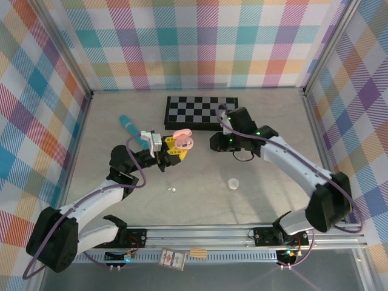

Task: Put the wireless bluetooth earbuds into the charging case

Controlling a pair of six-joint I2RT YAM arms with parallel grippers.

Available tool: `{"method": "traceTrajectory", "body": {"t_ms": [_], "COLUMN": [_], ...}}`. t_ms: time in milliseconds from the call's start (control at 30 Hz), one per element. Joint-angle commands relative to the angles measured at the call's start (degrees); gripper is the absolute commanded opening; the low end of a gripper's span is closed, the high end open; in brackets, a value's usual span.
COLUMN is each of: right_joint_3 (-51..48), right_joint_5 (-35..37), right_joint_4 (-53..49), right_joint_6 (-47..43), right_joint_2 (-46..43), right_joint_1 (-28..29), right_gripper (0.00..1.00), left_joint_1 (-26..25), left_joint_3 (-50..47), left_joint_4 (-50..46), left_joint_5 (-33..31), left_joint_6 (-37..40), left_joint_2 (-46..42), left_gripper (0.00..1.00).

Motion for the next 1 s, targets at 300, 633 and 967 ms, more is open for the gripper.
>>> {"method": "traceTrajectory", "body": {"t_ms": [300,633,967], "right_joint_3": [3.5,8.9,13.4], "right_joint_5": [-13.6,-17.3,-12.5], "right_joint_4": [5.0,5.7,3.3], "right_joint_6": [3.2,0.6,-2.9], "right_joint_2": [-11.0,-7.9,-2.8], "right_joint_1": [-0.1,2.7,8.0], "right_gripper": [0.24,0.24,0.24], "left_joint_1": [-1.7,-4.9,-7.0], "left_joint_3": [3.1,4.7,5.5], "left_joint_4": [8.0,4.8,0.9], "left_joint_5": [-2.9,-5.1,-8.0], "left_joint_6": [2.9,8.5,11.2], "left_joint_2": [7.6,10.2,9.9], "left_gripper": [0.31,0.31,0.30]}}
